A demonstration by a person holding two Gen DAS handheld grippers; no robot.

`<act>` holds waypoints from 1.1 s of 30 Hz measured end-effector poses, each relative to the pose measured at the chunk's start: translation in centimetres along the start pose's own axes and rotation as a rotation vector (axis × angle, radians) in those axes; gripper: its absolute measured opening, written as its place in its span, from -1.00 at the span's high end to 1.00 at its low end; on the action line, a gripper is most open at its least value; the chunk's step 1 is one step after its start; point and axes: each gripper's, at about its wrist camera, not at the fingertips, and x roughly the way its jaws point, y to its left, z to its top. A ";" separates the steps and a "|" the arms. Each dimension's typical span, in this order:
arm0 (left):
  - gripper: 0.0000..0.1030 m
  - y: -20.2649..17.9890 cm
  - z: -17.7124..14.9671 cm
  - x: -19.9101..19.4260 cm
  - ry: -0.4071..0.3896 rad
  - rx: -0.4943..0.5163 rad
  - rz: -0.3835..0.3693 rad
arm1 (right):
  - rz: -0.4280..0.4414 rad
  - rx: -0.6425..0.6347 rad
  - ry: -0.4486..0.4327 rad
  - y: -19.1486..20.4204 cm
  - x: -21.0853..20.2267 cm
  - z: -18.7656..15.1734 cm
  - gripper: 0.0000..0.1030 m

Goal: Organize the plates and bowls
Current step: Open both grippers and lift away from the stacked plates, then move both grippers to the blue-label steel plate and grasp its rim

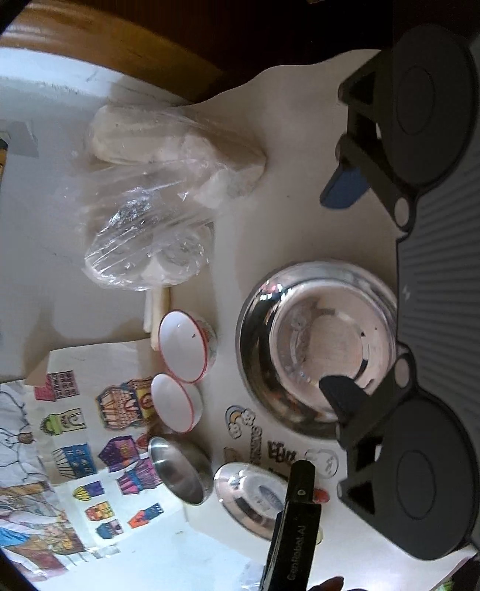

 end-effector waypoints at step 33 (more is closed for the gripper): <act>-0.99 18.7 -2.3 -1.3 -0.035 -0.046 0.050 | 0.077 -0.104 -0.031 17.0 1.8 -2.1 -1.00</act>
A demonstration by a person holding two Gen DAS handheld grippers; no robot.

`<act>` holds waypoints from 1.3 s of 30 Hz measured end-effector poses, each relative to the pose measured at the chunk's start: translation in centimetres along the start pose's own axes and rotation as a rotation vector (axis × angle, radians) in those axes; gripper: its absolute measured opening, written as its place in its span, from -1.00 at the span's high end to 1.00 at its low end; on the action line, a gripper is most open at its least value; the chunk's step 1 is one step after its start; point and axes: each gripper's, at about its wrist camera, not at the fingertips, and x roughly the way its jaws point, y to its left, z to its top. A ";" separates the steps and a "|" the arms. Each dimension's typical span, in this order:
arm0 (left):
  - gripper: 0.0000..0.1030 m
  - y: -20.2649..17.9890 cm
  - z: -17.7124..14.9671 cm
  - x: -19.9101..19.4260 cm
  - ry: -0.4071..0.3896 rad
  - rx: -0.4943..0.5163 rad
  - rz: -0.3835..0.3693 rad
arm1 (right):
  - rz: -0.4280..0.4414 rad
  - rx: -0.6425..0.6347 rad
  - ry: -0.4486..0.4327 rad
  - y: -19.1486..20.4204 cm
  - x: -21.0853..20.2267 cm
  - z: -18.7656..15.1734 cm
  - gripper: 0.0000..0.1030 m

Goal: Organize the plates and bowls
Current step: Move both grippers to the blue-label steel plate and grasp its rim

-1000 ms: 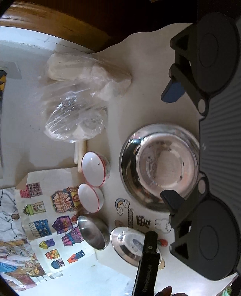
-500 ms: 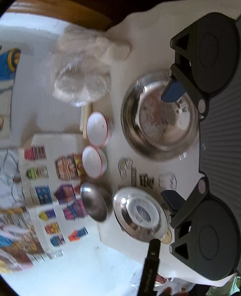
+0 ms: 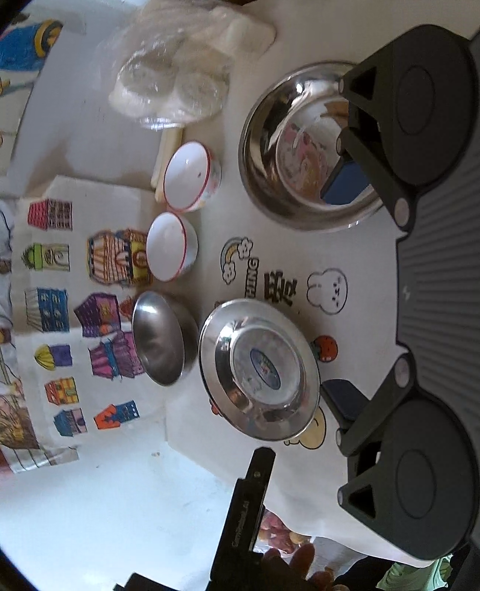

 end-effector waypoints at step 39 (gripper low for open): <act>-0.88 -2.5 2.0 4.0 0.036 0.116 0.036 | 0.022 -0.038 0.069 1.0 7.4 3.5 -0.46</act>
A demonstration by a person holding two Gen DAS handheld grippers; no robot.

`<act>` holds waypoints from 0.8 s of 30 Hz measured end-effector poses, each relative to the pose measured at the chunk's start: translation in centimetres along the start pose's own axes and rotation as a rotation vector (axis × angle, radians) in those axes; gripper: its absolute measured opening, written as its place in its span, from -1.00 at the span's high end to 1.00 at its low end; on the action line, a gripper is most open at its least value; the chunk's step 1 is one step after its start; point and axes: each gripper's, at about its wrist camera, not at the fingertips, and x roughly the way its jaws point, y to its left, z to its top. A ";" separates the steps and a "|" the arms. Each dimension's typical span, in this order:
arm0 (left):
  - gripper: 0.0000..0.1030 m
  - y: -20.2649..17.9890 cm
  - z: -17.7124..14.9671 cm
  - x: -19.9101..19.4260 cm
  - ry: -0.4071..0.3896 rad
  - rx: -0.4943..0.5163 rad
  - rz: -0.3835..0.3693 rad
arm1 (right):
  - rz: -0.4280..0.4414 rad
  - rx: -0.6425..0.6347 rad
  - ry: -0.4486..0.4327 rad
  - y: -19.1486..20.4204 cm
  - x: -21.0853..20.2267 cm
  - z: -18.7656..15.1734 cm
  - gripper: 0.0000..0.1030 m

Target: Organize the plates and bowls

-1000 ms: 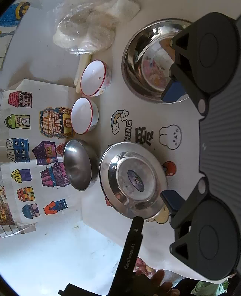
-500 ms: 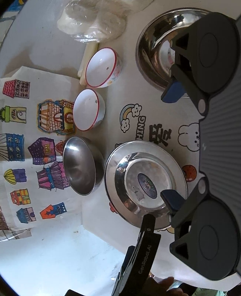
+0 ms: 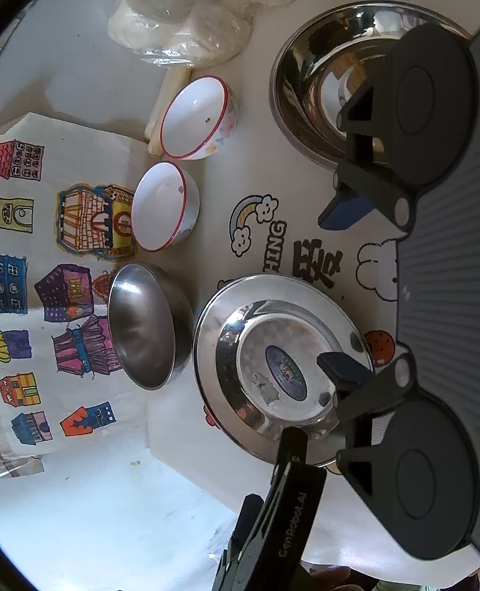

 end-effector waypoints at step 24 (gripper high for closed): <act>0.35 -0.3 -0.2 0.0 0.018 -0.039 -0.091 | 0.053 0.046 0.030 0.2 0.4 0.1 0.39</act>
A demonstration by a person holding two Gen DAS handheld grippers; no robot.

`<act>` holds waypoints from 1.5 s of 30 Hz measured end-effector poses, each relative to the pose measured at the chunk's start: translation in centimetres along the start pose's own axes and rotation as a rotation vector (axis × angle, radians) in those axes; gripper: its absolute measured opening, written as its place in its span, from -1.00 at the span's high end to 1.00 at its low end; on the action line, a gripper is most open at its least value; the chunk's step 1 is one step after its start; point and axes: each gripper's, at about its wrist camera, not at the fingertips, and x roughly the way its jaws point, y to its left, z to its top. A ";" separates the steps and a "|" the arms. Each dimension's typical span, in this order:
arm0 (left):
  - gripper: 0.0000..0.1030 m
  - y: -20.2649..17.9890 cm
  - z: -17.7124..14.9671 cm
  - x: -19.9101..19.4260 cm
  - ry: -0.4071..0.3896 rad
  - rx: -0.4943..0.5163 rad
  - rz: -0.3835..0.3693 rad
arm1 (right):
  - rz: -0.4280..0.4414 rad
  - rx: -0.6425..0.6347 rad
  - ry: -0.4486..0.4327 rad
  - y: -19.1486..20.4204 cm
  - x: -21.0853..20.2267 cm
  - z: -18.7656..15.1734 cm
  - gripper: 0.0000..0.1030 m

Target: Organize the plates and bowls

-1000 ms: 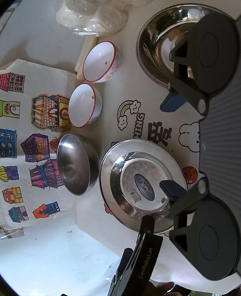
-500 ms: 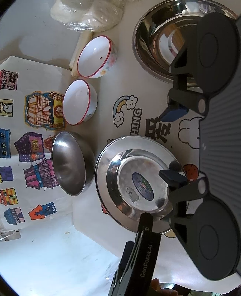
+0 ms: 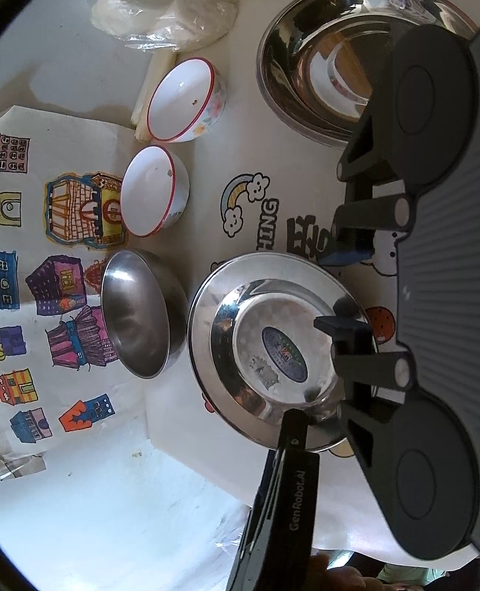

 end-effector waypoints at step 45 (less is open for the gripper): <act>0.48 -4.6 -1.8 -2.2 -0.028 -0.038 -0.006 | -0.041 -0.063 -0.110 -3.5 -5.3 -1.6 0.35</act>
